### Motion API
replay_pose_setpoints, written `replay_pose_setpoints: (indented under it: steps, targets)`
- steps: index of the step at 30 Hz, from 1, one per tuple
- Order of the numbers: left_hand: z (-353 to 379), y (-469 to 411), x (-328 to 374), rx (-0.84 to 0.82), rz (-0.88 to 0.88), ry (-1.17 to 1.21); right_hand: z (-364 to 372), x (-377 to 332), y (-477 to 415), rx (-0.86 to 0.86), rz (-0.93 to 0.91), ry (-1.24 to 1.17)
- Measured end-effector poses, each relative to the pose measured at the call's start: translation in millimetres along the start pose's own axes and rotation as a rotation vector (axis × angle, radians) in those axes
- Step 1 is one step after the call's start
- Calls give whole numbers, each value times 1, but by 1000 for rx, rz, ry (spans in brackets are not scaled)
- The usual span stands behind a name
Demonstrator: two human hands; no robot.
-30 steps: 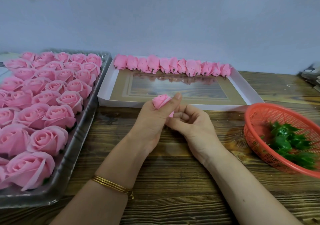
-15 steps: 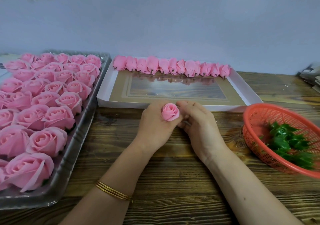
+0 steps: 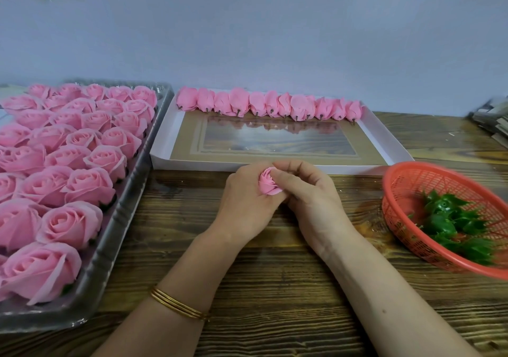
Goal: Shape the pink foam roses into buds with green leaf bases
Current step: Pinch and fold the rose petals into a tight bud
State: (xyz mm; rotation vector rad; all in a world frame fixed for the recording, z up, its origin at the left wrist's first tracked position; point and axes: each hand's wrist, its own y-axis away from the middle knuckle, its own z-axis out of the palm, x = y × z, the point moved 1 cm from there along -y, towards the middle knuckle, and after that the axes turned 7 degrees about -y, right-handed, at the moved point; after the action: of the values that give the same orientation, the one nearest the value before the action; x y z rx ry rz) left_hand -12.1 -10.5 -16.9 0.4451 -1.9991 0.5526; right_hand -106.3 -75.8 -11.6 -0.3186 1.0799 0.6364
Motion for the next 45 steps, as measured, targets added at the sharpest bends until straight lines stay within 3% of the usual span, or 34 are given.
replay_pose_setpoints:
  steps: [9,17,20,23,27,35,45]
  targets:
    - [2,-2,-1,-33,12,53,-2,4,0,-19,-26,21]
    - [0,-3,3,151,-116,235,-1,5,-4,13,4,-36]
    - [-1,-4,5,196,-157,373,0,8,-1,-64,-38,86]
    - [1,-3,9,157,-189,574,0,11,1,-89,-130,236]
    - [6,-3,9,151,-222,644,2,12,2,-95,-163,290]
    - [6,-5,9,96,-267,677,3,10,3,-104,-180,342]
    - [0,-3,12,14,-194,635,1,6,4,-202,-112,253]
